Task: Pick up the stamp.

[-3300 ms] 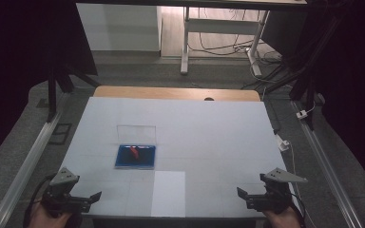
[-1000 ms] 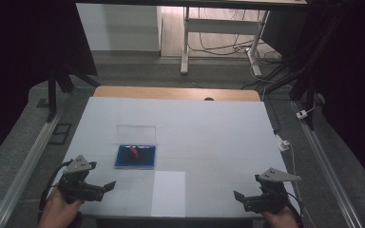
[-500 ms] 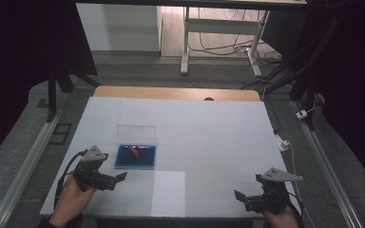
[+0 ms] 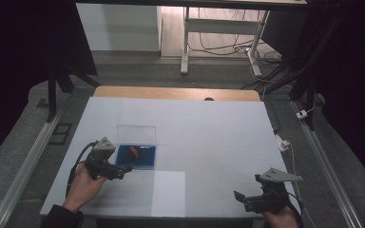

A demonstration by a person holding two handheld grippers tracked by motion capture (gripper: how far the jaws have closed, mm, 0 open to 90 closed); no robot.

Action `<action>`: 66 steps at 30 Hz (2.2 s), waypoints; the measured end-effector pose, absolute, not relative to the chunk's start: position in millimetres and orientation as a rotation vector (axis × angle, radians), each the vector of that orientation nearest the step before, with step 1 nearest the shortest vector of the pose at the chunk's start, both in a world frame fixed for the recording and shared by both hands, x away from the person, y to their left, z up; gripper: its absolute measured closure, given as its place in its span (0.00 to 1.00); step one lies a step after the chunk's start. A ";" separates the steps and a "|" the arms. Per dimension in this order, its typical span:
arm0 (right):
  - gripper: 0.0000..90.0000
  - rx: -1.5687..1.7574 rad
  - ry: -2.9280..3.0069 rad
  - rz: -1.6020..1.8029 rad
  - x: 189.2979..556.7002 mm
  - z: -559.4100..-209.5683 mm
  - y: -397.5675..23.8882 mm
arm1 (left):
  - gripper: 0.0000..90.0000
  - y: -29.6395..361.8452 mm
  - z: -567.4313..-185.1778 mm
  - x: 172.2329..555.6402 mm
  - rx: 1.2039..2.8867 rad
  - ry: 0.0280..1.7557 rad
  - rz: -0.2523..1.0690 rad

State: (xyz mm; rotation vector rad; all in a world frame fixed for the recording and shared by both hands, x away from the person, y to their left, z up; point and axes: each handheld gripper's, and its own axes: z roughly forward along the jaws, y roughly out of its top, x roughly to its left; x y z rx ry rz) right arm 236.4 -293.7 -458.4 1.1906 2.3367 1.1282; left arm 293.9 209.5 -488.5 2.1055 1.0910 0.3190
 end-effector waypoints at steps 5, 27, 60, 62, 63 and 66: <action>0.00 1.189 2.340 1.125 236.5 -458.5 -293.4 | 0.00 203.9 -493.5 306.7 2.128 1.094 0.317; 0.00 1.164 2.361 1.099 236.3 -459.2 -290.4 | 0.27 189.4 -501.7 339.4 2.274 1.002 0.352; 0.00 1.152 2.366 1.088 235.9 -459.4 -289.5 | 0.65 192.8 -485.3 334.4 2.212 1.007 0.362; 0.00 1.153 2.368 1.089 235.9 -459.3 -289.7 | 0.65 192.3 -482.8 333.1 2.205 0.999 0.360; 0.00 1.156 2.368 1.086 235.8 -459.3 -289.9 | 0.65 192.0 -482.0 332.8 2.206 1.000 0.360; 0.00 1.160 2.361 1.100 235.7 -459.4 -290.4 | 0.65 190.5 -480.5 331.8 2.197 1.000 0.358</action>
